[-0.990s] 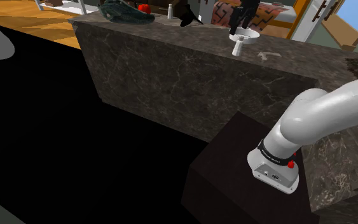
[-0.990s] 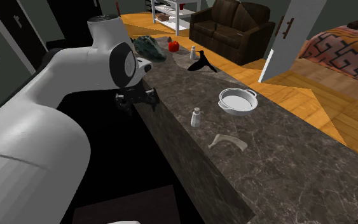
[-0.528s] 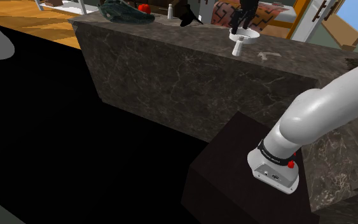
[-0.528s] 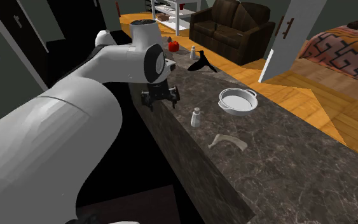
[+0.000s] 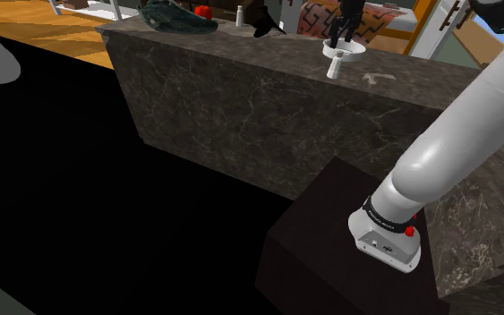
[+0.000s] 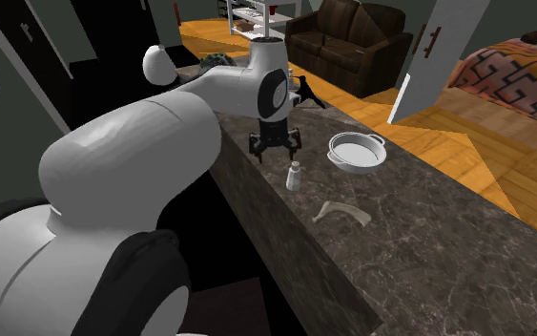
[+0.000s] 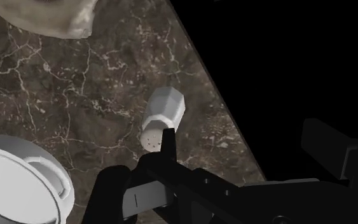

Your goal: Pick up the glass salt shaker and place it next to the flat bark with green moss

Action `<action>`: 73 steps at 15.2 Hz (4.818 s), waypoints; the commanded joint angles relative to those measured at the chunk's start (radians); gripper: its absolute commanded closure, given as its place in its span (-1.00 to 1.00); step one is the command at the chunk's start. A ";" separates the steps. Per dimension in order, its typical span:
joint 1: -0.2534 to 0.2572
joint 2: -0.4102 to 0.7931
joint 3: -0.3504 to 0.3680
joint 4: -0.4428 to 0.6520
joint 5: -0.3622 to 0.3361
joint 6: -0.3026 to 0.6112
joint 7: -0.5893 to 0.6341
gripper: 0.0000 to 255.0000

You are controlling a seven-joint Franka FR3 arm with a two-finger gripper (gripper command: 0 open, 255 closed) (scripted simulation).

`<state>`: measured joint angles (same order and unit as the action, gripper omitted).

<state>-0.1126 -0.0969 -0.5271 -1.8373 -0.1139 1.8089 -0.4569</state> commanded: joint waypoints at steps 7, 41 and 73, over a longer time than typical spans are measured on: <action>-0.072 0.247 -0.067 0.176 0.128 0.010 -0.140 -1.00; -0.079 0.254 -0.070 0.257 0.132 -0.064 -0.149 1.00; -0.126 0.099 -0.117 0.409 0.048 -0.338 -0.255 1.00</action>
<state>-0.2346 0.0292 -0.6390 -1.3979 -0.0495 1.4619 -0.6994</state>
